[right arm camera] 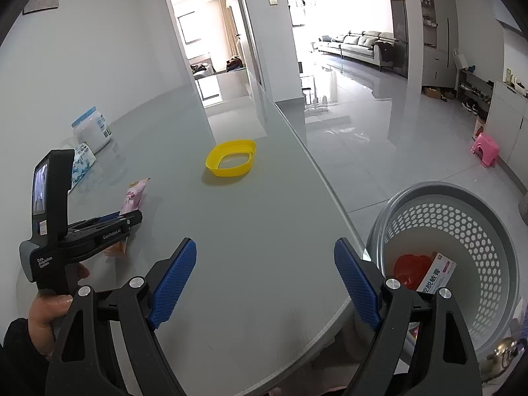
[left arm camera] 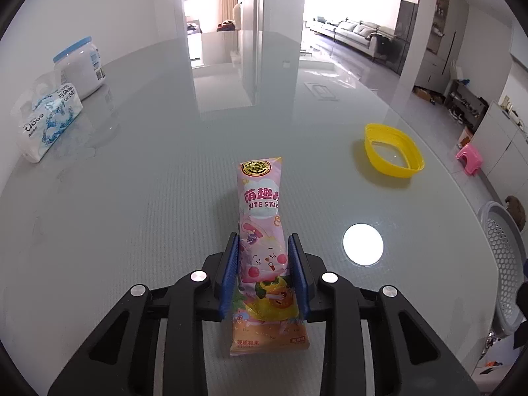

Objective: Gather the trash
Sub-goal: 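Grasp the pink snack bar with the left tool while the right tool grasps the yellow lid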

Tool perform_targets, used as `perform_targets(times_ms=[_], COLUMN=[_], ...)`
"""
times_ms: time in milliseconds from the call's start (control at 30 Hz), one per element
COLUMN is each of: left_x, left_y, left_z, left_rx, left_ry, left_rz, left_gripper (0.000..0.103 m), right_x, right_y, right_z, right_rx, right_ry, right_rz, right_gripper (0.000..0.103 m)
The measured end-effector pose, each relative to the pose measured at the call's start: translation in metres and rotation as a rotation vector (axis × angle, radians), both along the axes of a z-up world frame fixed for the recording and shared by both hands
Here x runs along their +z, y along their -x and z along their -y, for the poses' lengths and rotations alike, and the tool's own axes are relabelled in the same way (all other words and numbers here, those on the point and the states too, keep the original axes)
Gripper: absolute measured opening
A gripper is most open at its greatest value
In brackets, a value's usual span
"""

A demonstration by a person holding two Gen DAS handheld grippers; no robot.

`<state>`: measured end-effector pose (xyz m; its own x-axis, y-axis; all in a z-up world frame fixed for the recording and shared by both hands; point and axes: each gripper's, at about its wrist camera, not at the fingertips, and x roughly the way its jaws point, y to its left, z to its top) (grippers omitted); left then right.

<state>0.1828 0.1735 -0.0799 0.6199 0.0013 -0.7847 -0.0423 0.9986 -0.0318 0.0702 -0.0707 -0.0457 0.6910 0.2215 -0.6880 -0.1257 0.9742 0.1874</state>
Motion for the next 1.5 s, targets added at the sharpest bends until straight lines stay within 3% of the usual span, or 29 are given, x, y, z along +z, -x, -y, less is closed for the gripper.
perform_targets(times_ms=[200, 533, 767, 1200, 1500], left_x=[0.012, 0.028, 0.033, 0.022, 0.022], left_y=[-0.008, -0.054, -0.049, -0.059, -0.058], left_z=[0.002, -0.019, -0.040, -0.053, -0.059], left_rx=[-0.015, 0.019, 0.086, 0.122, 0.148], left_ry=[-0.011, -0.038, -0.055, -0.048, -0.032], left_rz=[0.035, 0.146, 0.192, 0.141, 0.136], left_gripper=[0.027, 0.027, 0.027, 0.027, 0.027], right_x=[-0.002, -0.009, -0.019, -0.038, -0.047], right_y=[-0.012, -0.057, -0.099, -0.165, -0.191], right_z=[-0.011, -0.021, -0.045, -0.098, -0.107], right_rx=[0.009, -0.010, -0.023, -0.041, -0.093], right_ry=[0.009, -0.005, 0.007, 0.098, 0.111], right_rz=[0.001, -0.015, -0.036, -0.112, -0.162], right_gripper=[0.082, 0.082, 0.082, 0.083, 0.083])
